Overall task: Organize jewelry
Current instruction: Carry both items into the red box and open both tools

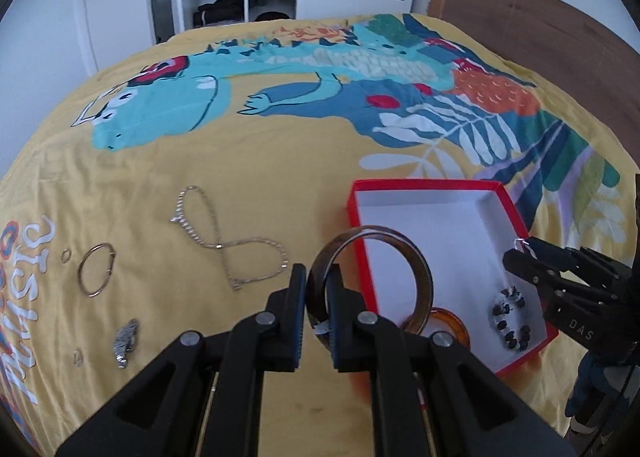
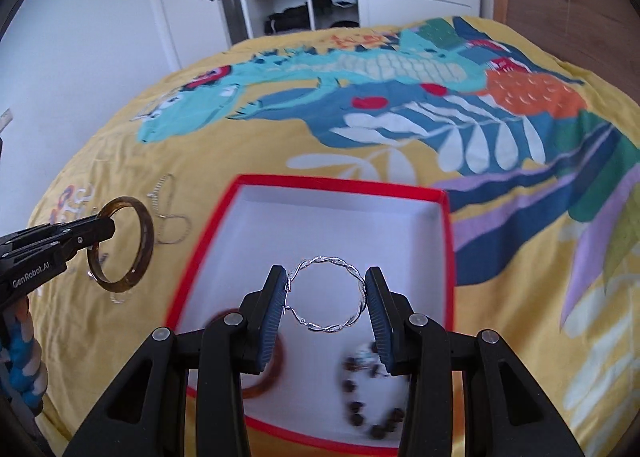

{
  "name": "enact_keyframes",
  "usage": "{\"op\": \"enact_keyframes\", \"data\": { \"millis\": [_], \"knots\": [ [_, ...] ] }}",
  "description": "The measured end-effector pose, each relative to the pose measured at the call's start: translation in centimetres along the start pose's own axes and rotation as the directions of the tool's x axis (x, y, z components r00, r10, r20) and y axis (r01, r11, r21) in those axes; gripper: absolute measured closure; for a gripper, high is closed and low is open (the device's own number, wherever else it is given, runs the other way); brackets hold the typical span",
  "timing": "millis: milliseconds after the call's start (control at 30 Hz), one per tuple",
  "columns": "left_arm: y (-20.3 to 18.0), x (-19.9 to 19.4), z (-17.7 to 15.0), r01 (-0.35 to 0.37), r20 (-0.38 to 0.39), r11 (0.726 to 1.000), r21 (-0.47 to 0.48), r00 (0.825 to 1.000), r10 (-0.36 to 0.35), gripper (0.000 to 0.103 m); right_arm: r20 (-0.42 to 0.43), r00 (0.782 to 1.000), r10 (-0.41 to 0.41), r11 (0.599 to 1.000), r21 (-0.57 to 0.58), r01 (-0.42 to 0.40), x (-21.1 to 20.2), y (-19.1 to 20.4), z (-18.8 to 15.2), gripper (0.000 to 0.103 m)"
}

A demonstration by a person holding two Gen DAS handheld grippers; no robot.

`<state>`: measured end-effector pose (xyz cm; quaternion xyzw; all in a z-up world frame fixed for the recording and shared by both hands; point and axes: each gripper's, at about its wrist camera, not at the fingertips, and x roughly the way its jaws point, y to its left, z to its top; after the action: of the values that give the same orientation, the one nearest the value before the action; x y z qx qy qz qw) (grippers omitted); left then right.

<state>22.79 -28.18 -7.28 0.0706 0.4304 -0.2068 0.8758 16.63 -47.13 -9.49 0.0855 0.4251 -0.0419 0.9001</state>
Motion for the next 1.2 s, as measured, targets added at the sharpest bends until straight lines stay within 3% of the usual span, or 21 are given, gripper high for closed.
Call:
{"op": "enact_keyframes", "data": {
  "millis": [133, 333, 667, 833, 867, 967, 1067, 1200],
  "knots": [
    [-3.5, 3.6, 0.9, -0.010, -0.043, 0.998, 0.070, 0.999, 0.013, 0.094, -0.054, 0.999, 0.000, 1.000, -0.004, -0.001, 2.1, -1.5, -0.3, 0.063],
    [-5.5, 6.9, 0.5, -0.032, -0.088, 0.994, 0.109, 0.995, 0.042, 0.094, -0.103, 0.995, -0.011, 0.999, -0.037, 0.008, 4.0, -2.4, -1.2, 0.063],
    [-7.1, 8.7, -0.4, -0.086, -0.095, 0.976, 0.202, 0.990, 0.107, 0.092, -0.131, 0.988, -0.084, 0.978, -0.202, 0.057, 4.8, -0.8, -2.1, 0.064],
    [-5.9, 7.9, 0.3, 0.014, -0.111, 0.992, 0.128, 0.994, 0.001, 0.091, -0.137, 0.985, -0.108, 0.974, -0.212, 0.077, 4.6, -0.7, -2.1, 0.063],
    [-5.8, 7.5, 0.4, 0.019, -0.100, 0.992, 0.127, 0.995, -0.007, 0.091, -0.132, 0.985, -0.110, 0.975, -0.205, 0.081, 4.4, -0.8, -2.1, 0.061],
    [-5.4, 5.6, 0.7, 0.026, -0.045, 0.993, 0.113, 0.999, -0.021, 0.076, -0.118, 0.987, -0.107, 0.981, -0.174, 0.086, 3.4, -1.2, -1.9, 0.060],
    [-4.1, 3.3, 1.2, 0.064, -0.016, 0.996, 0.062, 0.998, -0.063, 0.075, -0.101, 0.989, -0.105, 0.985, -0.150, 0.089, 2.0, -1.3, -1.8, 0.059],
    [-1.8, -0.1, 1.4, 0.055, 0.023, 0.998, 0.032, 0.998, -0.056, 0.073, -0.062, 0.994, -0.094, 0.990, -0.114, 0.087, -0.9, -0.7, -1.6, 0.058]
  ]
}}
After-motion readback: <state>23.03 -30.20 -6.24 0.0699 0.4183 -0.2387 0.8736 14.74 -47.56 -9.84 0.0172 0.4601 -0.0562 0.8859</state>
